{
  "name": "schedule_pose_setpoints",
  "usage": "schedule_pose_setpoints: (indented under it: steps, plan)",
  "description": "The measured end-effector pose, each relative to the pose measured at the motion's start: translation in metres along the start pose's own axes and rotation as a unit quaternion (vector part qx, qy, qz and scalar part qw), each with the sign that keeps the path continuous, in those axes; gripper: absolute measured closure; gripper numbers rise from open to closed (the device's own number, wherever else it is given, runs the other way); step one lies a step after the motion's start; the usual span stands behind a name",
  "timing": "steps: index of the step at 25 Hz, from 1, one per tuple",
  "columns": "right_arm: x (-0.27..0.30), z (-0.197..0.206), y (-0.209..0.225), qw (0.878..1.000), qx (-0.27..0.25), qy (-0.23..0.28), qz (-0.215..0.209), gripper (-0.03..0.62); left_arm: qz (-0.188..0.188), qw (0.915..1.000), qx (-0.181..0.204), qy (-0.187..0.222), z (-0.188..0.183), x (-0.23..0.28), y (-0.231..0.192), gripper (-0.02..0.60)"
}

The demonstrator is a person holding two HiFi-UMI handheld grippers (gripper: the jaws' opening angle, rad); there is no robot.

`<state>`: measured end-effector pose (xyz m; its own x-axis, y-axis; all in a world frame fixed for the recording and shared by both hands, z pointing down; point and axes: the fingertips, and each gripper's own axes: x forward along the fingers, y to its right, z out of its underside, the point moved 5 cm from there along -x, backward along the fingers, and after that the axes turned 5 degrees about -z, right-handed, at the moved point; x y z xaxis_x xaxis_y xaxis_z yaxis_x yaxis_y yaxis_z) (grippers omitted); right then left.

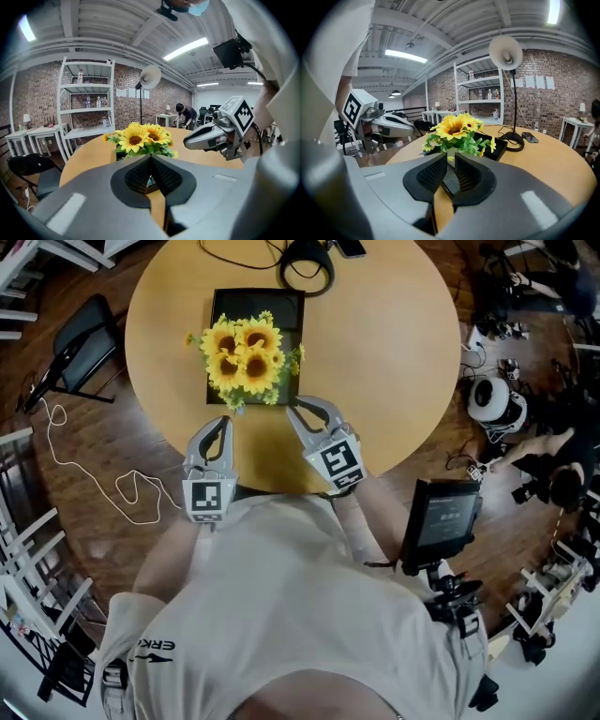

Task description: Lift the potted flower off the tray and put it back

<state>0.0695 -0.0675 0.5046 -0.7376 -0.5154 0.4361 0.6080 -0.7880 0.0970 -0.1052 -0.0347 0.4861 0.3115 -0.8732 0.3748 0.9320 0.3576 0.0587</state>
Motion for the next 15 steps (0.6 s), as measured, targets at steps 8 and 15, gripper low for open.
schedule_pose_setpoints:
  steps: [8, 15]
  plan:
    - [0.051, 0.019, 0.028, 0.994, -0.072, -0.066, -0.047, 0.272, -0.011, 0.9993, -0.005, -0.035, 0.027, 0.036, -0.030, 0.580]
    - [0.086, 0.026, 0.051, 0.980, -0.121, -0.122, -0.104, 0.057, -0.011, 0.9989, 0.000, -0.047, 0.038, 0.045, -0.038, 0.580]
